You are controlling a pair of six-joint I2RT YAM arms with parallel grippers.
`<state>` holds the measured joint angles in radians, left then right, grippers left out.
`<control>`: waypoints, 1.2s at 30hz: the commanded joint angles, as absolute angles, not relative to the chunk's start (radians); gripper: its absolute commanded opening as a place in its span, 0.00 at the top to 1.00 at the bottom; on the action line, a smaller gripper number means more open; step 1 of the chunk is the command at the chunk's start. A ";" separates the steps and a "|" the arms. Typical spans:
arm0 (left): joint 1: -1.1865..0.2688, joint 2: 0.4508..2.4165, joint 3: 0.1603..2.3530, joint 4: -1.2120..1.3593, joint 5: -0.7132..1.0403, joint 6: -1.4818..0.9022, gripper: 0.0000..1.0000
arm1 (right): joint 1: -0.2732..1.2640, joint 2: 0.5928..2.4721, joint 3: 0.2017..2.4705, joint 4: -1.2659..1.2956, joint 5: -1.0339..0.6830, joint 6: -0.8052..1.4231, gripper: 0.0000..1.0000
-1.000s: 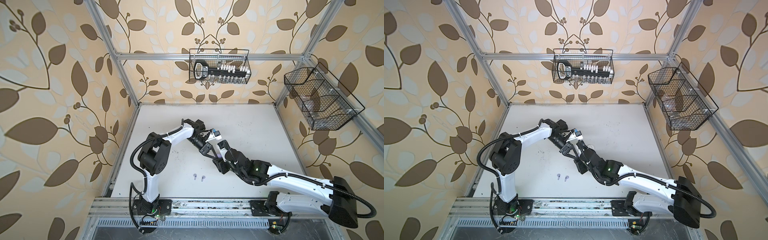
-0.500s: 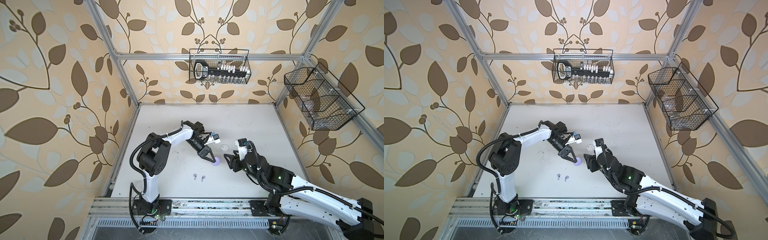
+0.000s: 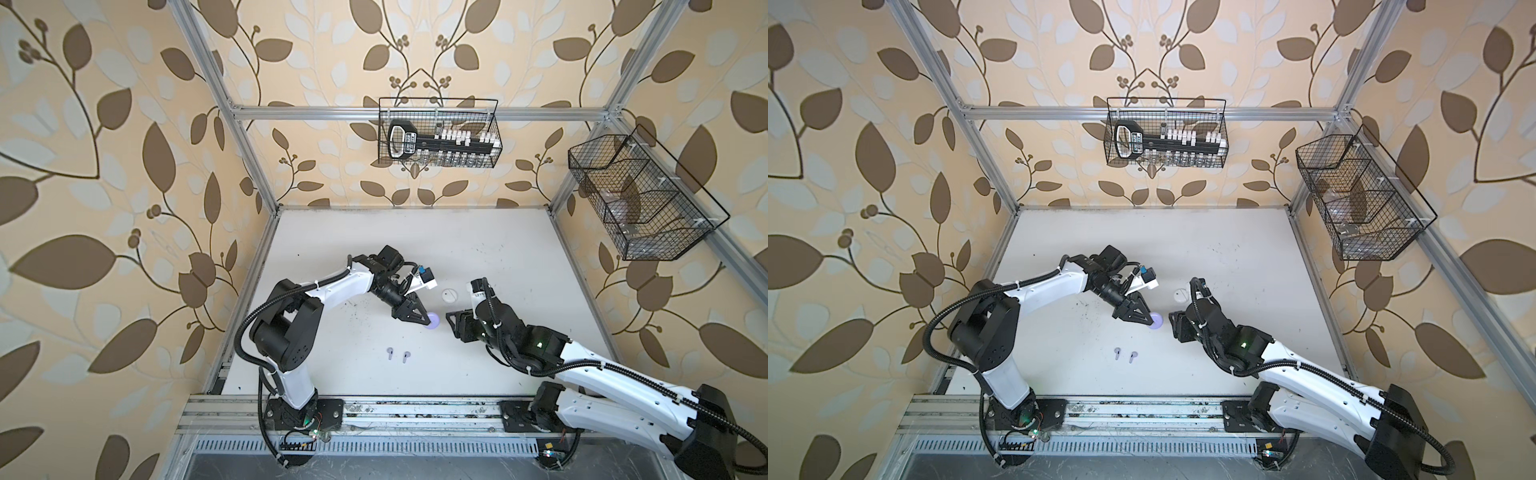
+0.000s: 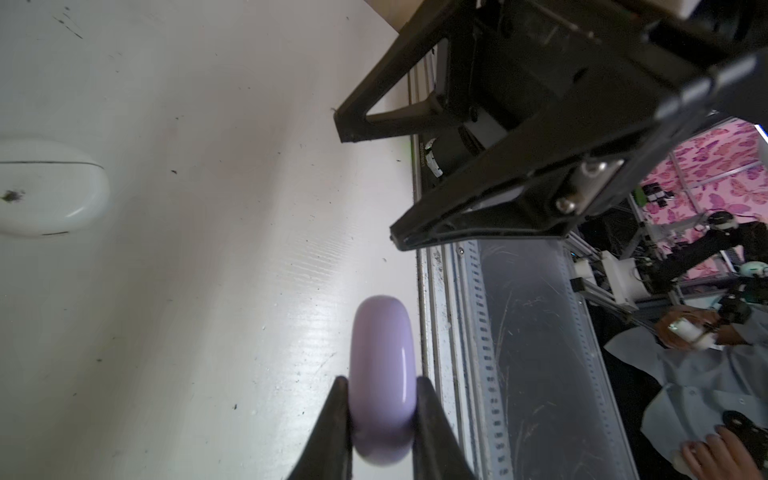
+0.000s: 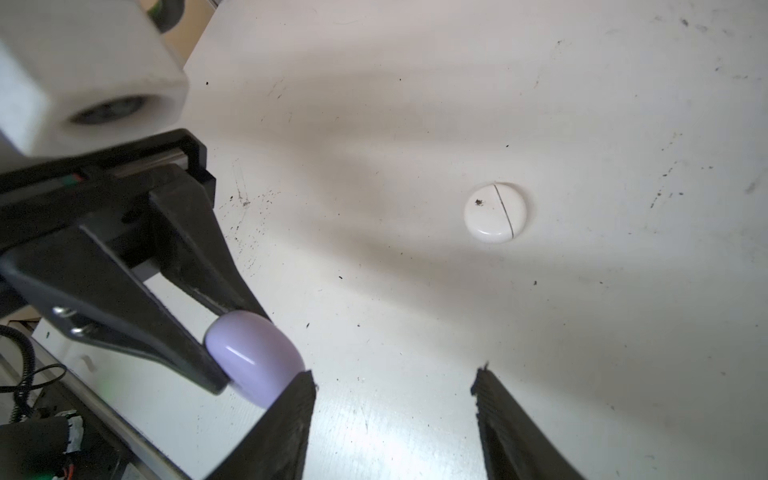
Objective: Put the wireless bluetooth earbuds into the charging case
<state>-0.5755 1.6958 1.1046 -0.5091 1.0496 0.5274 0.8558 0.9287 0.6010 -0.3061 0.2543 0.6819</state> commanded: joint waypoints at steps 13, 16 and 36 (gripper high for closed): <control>-0.556 1.583 0.675 0.636 0.861 0.162 0.95 | 0.864 1.004 0.588 -0.183 0.170 0.764 0.38; -0.553 1.588 0.655 0.673 0.845 0.180 0.95 | 0.852 1.029 0.586 -0.165 0.153 0.770 0.38; -0.551 1.582 0.615 0.683 0.914 0.263 0.96 | 0.765 1.161 0.583 -0.059 0.026 0.792 0.38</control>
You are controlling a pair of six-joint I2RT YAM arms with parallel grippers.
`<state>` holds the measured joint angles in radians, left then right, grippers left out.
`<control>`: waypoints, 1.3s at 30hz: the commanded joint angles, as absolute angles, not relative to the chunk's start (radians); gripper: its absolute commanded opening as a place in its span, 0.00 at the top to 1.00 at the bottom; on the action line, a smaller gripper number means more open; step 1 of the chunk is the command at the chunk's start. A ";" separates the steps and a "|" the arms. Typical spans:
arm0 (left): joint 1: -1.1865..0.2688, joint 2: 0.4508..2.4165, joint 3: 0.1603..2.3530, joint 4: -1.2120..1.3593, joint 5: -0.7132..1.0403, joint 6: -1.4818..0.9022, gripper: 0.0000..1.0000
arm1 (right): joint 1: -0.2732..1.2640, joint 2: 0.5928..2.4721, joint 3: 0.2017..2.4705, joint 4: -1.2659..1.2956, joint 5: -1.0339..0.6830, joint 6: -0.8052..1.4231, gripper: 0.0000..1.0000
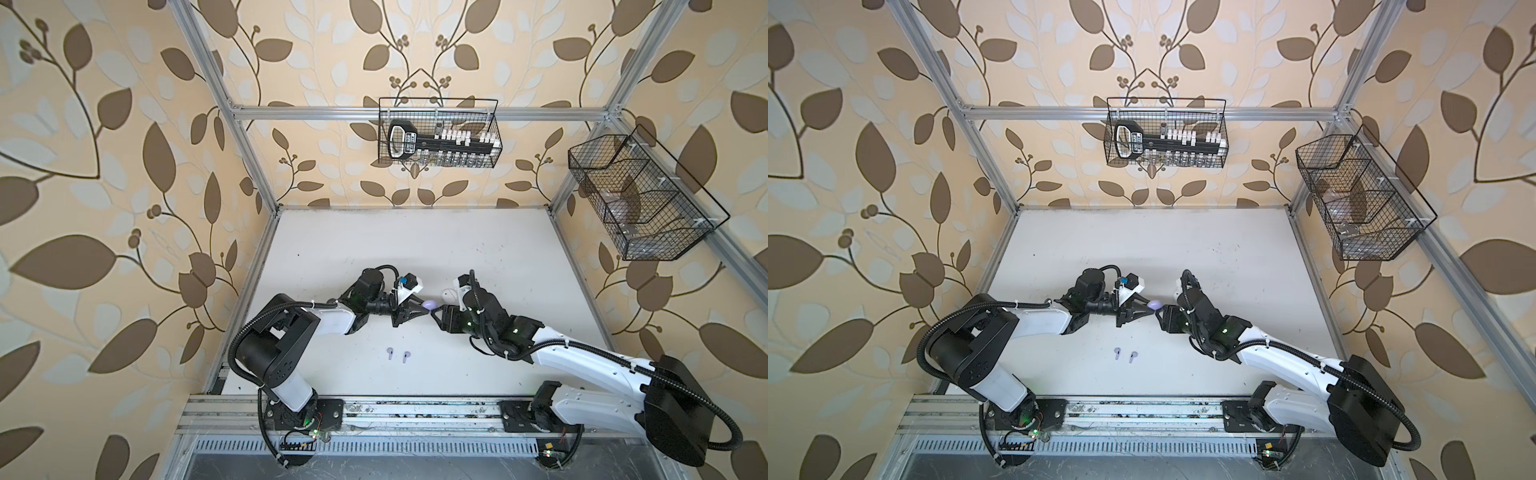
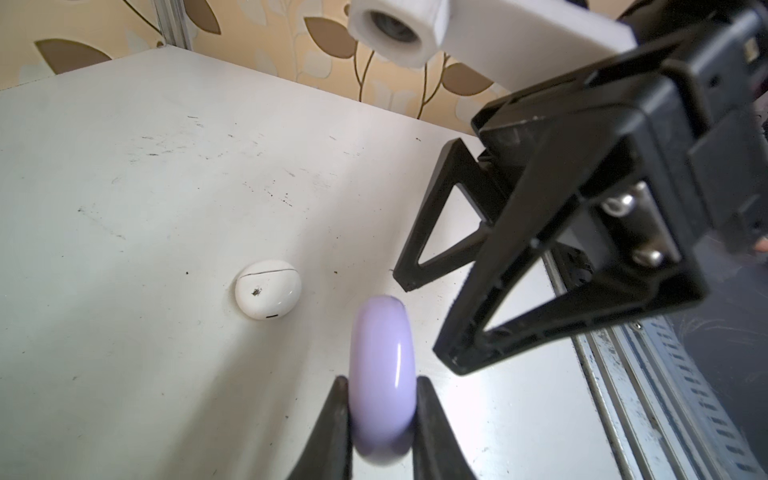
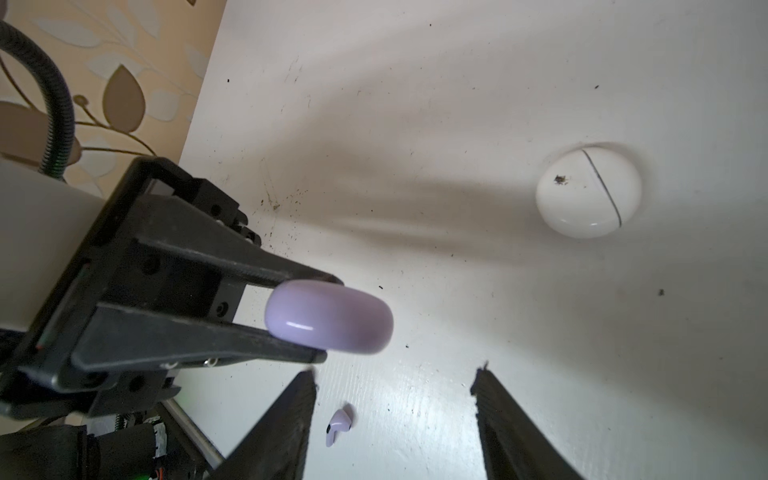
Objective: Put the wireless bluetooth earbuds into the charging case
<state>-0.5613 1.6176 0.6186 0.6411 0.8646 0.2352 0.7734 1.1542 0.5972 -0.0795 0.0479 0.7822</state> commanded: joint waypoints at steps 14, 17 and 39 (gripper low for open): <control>-0.551 1.572 0.606 0.674 0.988 0.296 1.00 | 0.708 1.171 0.589 -0.051 0.001 0.778 0.38; -0.552 1.571 0.625 0.609 0.994 0.322 1.00 | 0.692 1.169 0.588 -0.042 -0.007 0.776 0.38; -0.503 1.556 0.627 0.623 0.961 0.305 1.00 | 0.756 1.080 0.606 -0.158 0.066 0.760 0.38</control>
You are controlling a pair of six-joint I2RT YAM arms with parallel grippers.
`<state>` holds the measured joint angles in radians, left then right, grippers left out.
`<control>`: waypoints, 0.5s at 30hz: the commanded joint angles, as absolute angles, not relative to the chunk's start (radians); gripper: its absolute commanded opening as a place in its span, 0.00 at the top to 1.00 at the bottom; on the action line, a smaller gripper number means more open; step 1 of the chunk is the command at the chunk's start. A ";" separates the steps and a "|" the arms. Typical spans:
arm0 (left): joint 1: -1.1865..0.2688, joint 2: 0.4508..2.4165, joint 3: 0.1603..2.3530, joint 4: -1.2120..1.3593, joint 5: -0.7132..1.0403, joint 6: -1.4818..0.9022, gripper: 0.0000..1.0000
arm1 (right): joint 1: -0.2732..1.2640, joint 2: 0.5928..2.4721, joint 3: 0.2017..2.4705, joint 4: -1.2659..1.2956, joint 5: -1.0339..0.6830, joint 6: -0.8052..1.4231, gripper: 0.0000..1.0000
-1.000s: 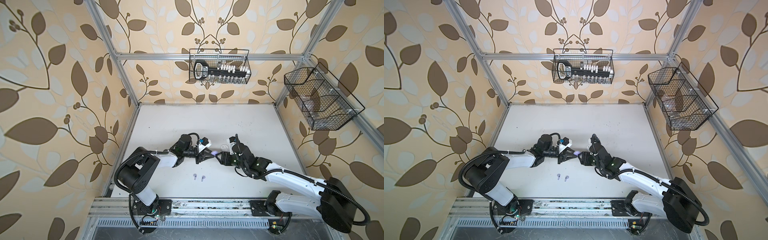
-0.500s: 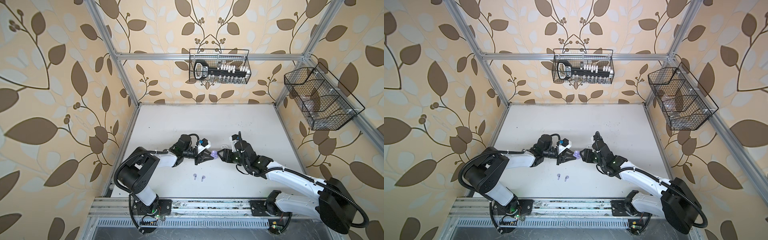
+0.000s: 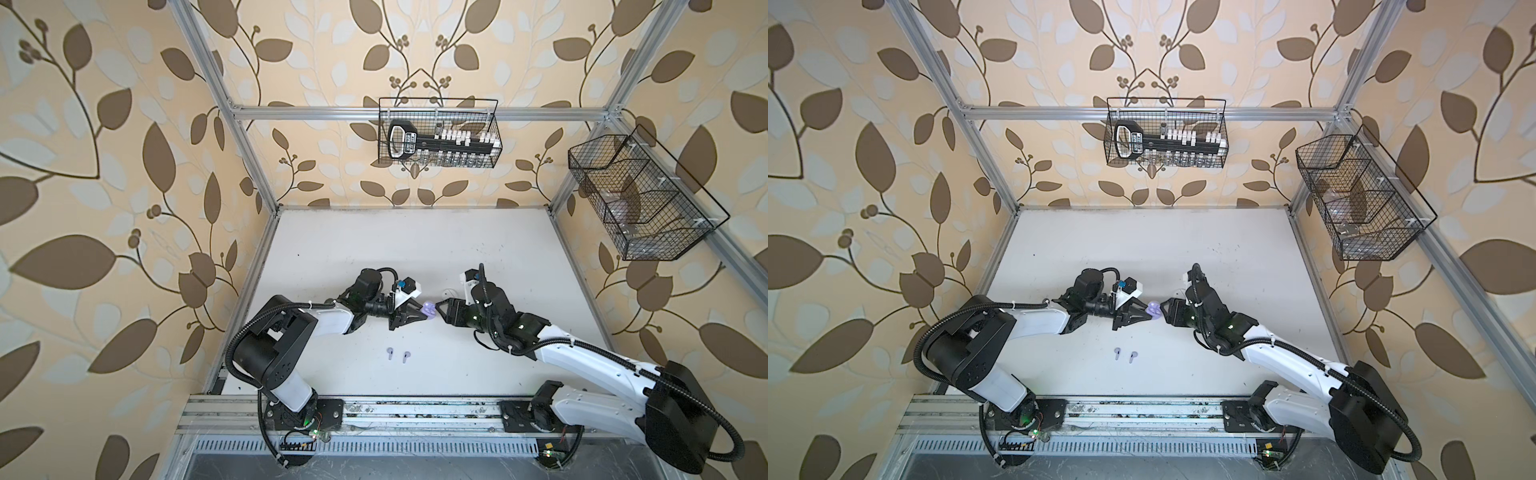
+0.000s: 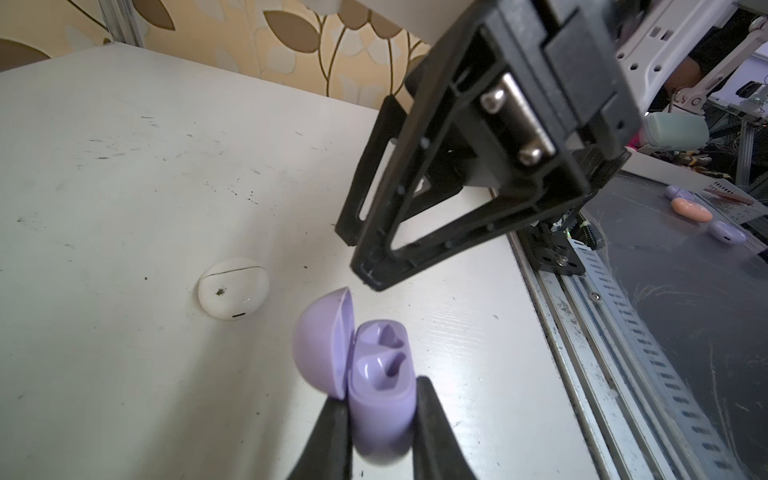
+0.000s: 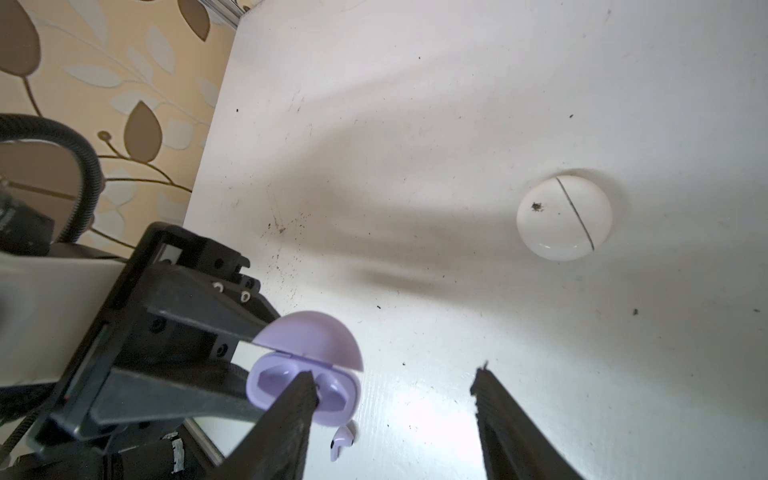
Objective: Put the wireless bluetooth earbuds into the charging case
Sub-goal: 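Draw the right gripper back from the opened lilac case toward the lilac earbuds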
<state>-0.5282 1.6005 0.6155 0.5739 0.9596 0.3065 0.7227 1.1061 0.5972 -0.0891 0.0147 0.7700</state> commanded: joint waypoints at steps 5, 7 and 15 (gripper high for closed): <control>-0.468 1.554 0.589 0.722 0.928 0.292 1.00 | 0.871 1.069 0.607 -0.230 0.155 0.788 0.41; -0.449 1.557 0.566 0.788 0.915 0.271 1.00 | 0.915 1.078 0.610 -0.244 0.181 0.810 0.42; -0.401 1.556 0.524 0.833 0.896 0.303 1.00 | 1.032 1.186 0.622 -0.208 0.208 0.877 0.46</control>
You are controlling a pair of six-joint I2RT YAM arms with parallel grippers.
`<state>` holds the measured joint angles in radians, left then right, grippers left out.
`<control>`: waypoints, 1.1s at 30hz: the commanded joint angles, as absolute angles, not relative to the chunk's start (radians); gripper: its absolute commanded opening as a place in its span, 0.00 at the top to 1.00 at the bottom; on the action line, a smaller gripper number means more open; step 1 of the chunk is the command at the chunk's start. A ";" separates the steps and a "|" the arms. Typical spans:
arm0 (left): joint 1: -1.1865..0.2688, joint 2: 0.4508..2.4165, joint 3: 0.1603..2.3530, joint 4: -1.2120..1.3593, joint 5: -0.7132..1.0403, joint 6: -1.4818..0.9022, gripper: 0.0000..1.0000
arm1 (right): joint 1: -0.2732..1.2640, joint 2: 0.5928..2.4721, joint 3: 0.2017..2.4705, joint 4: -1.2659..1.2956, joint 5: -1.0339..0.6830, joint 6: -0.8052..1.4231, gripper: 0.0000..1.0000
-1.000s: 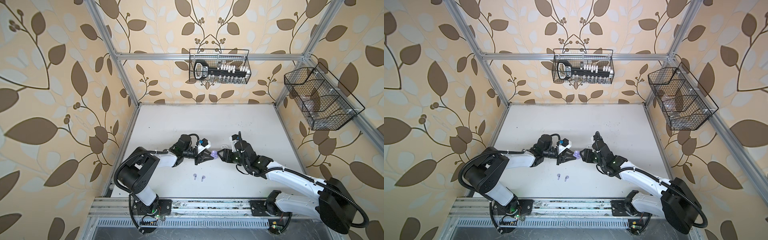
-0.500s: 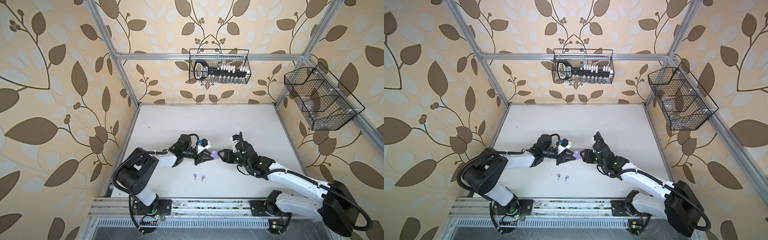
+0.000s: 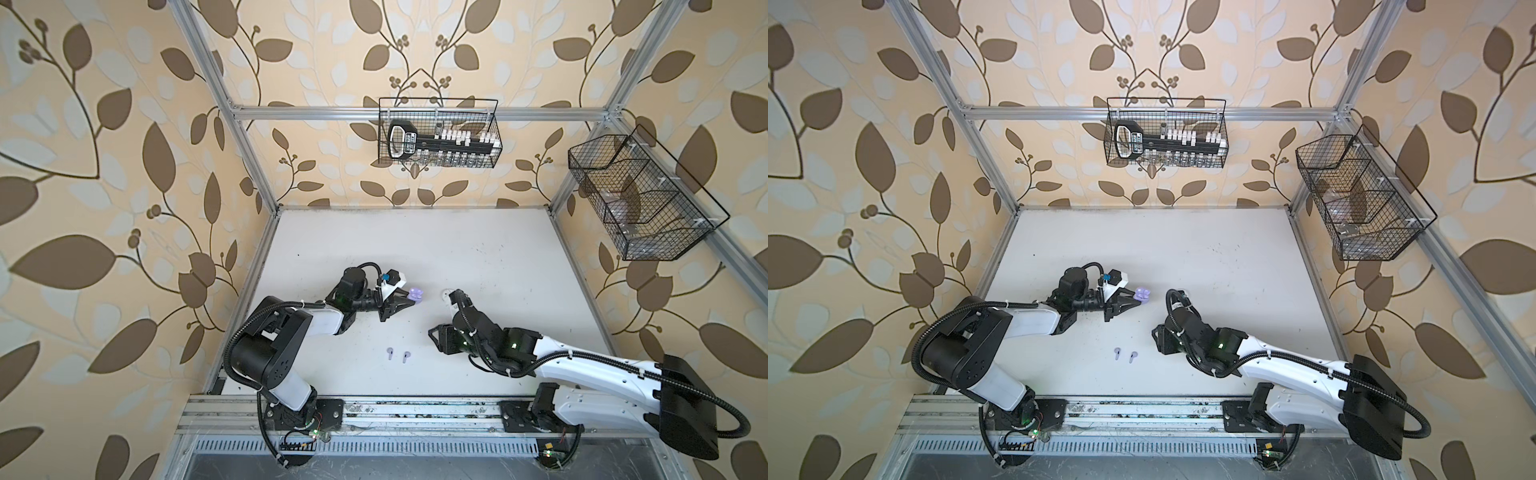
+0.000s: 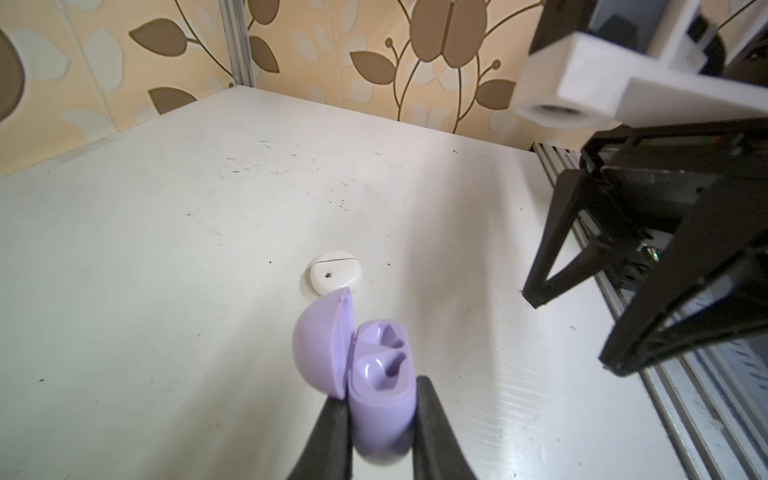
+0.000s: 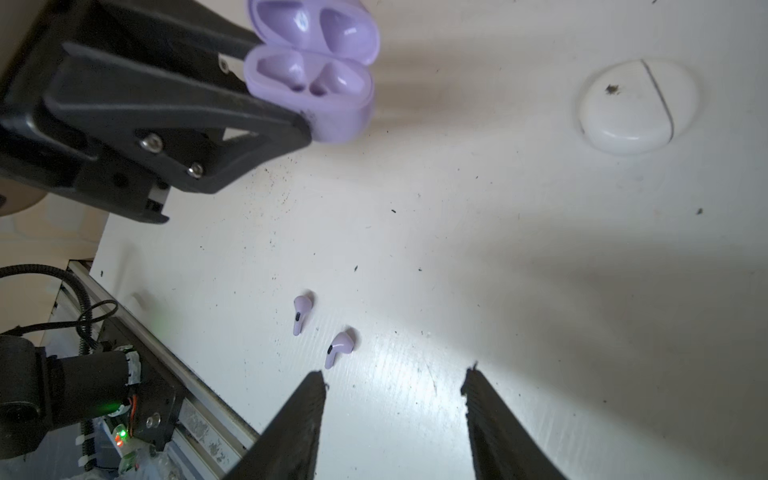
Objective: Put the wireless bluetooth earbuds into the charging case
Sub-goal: 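Draw the right gripper back from the opened lilac case toward the lilac earbuds, then lower the open right gripper over the nearer lilac earbud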
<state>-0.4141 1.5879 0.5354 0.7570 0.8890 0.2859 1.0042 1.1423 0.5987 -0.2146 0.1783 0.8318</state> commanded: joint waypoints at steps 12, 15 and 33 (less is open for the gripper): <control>-0.373 1.571 0.502 0.897 0.885 0.275 1.00 | 1.165 1.489 0.776 -0.192 0.163 0.923 0.49; -0.373 1.568 0.505 0.893 0.884 0.275 1.00 | 1.179 1.535 0.804 -0.202 0.150 0.927 0.50; -0.371 1.562 0.513 0.876 0.868 0.272 1.00 | 1.180 1.693 0.911 -0.290 0.113 0.888 0.60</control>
